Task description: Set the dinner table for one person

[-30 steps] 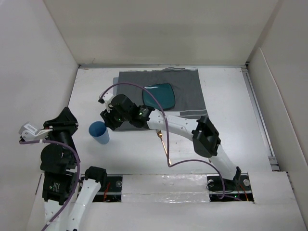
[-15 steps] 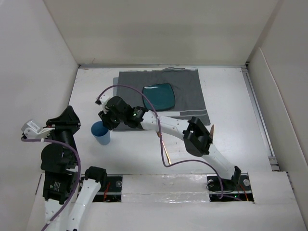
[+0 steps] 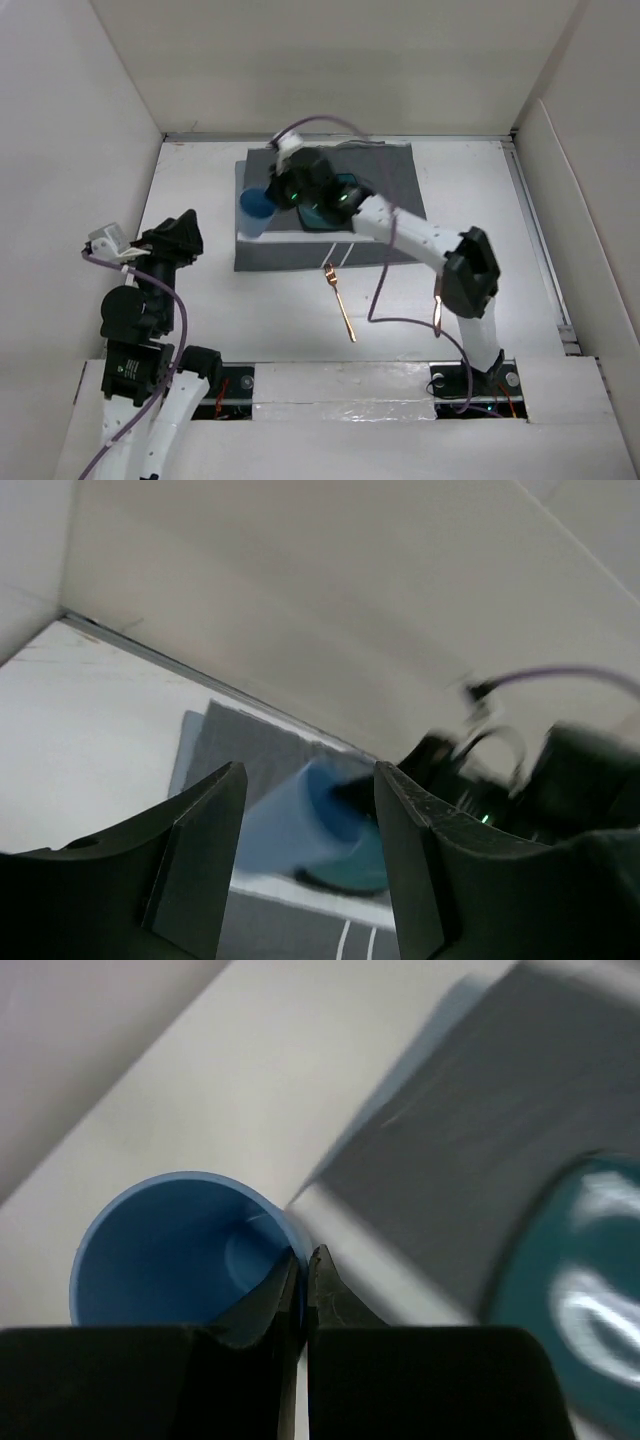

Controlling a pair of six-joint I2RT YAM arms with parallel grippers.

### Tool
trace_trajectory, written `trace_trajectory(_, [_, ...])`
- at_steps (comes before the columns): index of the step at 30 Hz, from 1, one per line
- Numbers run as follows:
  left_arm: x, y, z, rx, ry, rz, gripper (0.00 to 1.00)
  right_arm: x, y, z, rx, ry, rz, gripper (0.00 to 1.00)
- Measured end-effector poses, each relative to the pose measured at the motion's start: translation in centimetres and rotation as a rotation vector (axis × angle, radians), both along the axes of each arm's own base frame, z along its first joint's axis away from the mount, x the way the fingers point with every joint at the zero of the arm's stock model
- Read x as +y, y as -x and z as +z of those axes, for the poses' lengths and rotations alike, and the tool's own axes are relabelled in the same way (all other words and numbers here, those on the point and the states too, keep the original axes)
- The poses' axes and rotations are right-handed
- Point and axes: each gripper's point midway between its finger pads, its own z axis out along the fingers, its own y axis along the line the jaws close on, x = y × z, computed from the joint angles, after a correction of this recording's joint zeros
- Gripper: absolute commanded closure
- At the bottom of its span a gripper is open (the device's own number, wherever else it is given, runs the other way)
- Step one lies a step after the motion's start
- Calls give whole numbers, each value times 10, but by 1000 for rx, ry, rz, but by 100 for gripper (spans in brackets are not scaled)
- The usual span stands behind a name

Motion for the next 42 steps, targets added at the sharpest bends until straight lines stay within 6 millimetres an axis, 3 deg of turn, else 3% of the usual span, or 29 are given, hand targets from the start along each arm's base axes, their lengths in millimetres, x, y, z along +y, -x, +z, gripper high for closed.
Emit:
trace_trajectory(2, [-15,-8,-4,22,-43,-70,49,-57,-57,43,-56,-65,-134,100])
trace_trajectory(5, [-37,-23,-16,73,-104,-174,49,-168,-141,87,-137,-126,-370,100])
trace_trajectory(7, [-50,-32,-26,115,-137,-237,49,-240,-182,93,-164,-120,-519,100])
trace_trajectory(8, [-56,-36,-32,136,-151,-269,49,-252,-187,90,-158,-107,-543,100])
trace_trajectory(9, [-62,-38,-36,152,-163,-297,49,-301,-214,88,-163,-98,-639,100])
trace_trajectory(12, [-72,-41,-43,175,-185,-355,49,-351,-246,67,-124,-53,-729,100])
trace_trajectory(18, [-80,-41,-46,180,-204,-400,48,-379,-282,19,-41,28,-766,100])
trace_trajectory(24, [-85,-45,-51,199,-213,-425,49,-400,-287,-25,43,95,-782,100])
trace_trajectory(34, [-88,-49,-58,225,-217,-440,48,-420,-291,-35,59,120,-807,100])
trace_trajectory(40, [-89,-49,-58,225,-217,-449,48,-420,-300,-70,96,145,-805,100])
trace_trajectory(42, [-89,-50,-58,226,-217,-450,48,-420,-304,-71,90,141,-806,99])
